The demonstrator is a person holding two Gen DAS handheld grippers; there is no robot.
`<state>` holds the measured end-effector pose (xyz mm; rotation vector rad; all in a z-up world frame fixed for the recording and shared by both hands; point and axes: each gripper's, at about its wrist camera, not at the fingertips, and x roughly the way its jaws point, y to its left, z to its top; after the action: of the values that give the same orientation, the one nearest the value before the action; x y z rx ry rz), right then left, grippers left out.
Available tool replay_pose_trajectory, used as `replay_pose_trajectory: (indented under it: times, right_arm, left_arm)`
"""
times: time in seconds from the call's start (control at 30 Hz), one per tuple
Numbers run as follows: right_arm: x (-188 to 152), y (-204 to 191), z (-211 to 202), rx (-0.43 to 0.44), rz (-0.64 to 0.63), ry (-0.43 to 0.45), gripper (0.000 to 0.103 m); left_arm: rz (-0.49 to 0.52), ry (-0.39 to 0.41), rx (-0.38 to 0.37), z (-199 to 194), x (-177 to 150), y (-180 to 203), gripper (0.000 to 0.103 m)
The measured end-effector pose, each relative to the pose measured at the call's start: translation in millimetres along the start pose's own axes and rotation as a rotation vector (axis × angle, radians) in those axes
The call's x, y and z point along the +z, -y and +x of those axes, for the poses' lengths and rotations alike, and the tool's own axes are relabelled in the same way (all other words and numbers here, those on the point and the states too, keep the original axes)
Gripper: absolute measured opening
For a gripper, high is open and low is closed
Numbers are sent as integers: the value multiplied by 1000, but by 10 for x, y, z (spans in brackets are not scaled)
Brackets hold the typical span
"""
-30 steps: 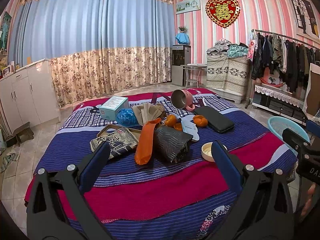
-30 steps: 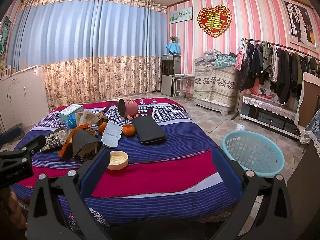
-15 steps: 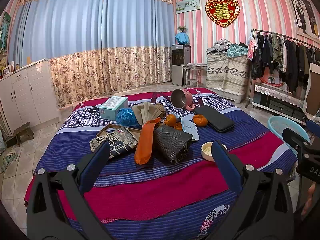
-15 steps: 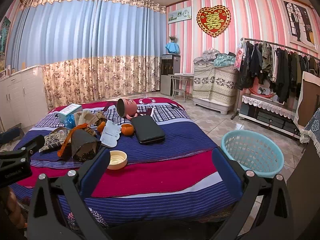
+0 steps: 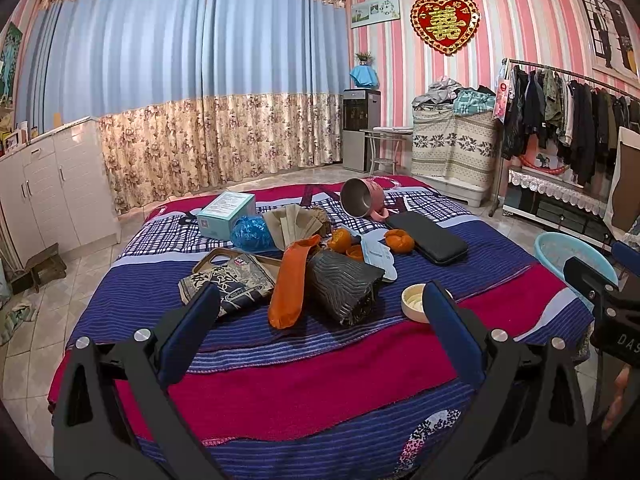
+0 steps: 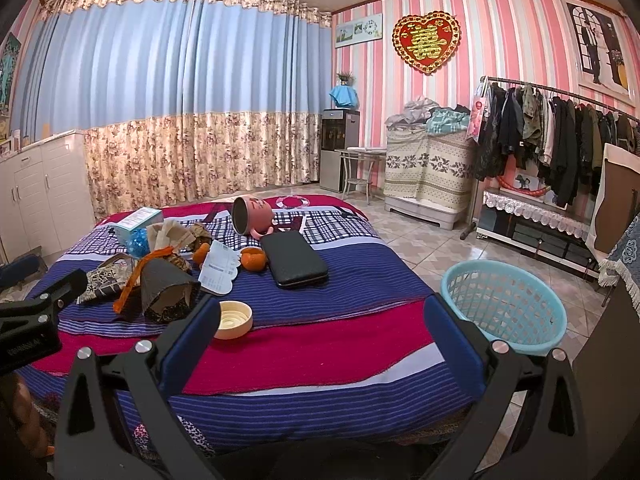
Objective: Collect trash
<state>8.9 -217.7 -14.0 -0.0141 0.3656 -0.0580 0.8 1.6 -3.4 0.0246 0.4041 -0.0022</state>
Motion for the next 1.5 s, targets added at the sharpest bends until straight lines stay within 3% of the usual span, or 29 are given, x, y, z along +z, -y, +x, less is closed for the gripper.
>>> replay_pose_trajectory:
  times: [1.5]
  right_arm:
    - [14,57,-37,-12,-3,5,99]
  left_arm:
    - [-1,-4,0,16,-28,-3,98]
